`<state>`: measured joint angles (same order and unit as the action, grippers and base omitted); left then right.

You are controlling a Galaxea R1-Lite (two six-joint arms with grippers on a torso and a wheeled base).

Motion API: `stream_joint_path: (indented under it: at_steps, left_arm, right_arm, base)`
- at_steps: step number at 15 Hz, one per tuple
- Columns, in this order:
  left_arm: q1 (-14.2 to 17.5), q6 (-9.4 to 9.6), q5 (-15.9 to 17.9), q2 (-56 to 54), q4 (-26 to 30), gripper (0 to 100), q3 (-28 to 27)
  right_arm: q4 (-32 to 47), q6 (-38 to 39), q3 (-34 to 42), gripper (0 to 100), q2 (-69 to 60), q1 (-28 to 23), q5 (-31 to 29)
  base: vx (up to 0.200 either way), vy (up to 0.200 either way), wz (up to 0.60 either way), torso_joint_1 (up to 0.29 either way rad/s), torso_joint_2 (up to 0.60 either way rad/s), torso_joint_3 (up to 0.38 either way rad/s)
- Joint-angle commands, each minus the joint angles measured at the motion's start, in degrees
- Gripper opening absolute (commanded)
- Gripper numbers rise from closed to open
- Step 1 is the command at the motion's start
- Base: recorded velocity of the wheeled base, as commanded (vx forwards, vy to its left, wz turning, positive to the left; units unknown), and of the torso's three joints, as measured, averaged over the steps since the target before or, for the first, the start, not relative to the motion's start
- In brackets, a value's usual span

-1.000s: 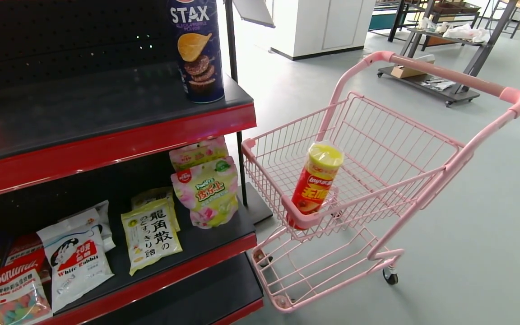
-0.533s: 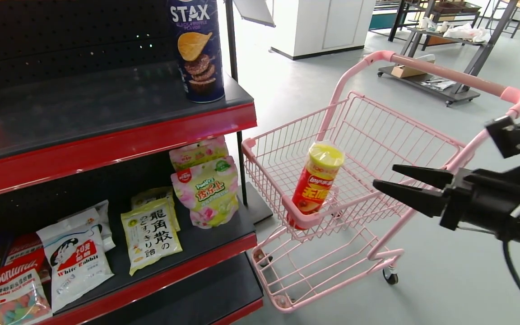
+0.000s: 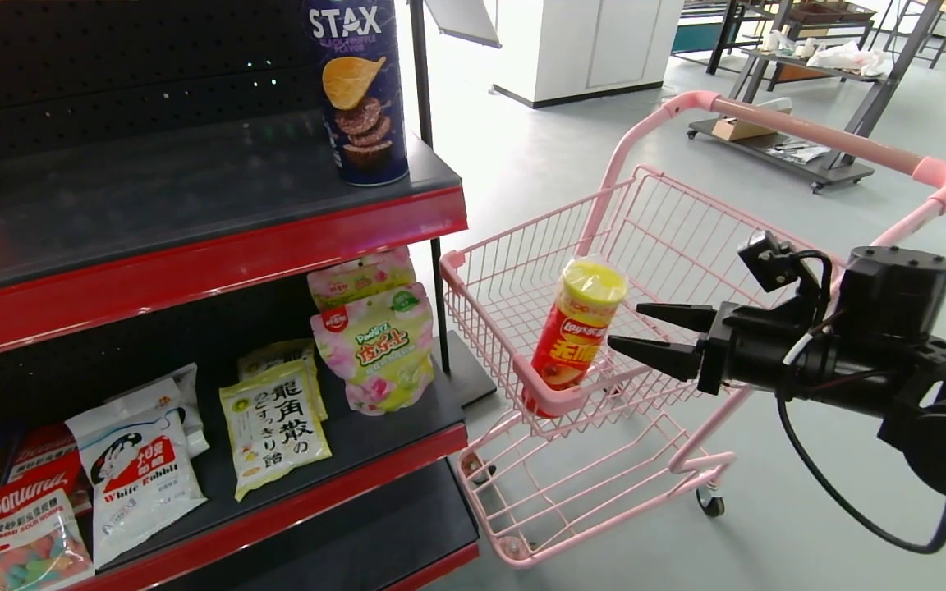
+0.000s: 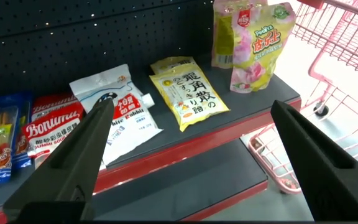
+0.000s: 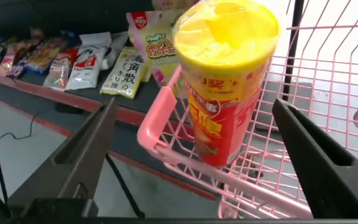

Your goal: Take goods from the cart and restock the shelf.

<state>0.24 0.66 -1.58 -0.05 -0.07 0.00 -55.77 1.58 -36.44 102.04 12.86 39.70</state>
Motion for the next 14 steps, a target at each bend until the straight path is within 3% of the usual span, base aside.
stream_joint_path:
  at_steps: [1, 14]
  left_arm:
    - [0.1, 0.04, 0.0, 0.0, 0.0, 100, 0.0]
    - [0.0, 0.57, 0.1, 0.0, 0.0, 100, 0.0]
  right_arm:
    - [0.1, 0.0, -2.8, 100, 4.3, 0.1, 0.0]
    - [0.0, -0.1, -13.5, 100, 14.9, 3.6, 2.0]
  base:
    - [0.000, 0.000, 0.00, 0.000, 0.00, 0.000]
    - [0.000, 0.000, 0.00, 0.000, 0.00, 0.000]
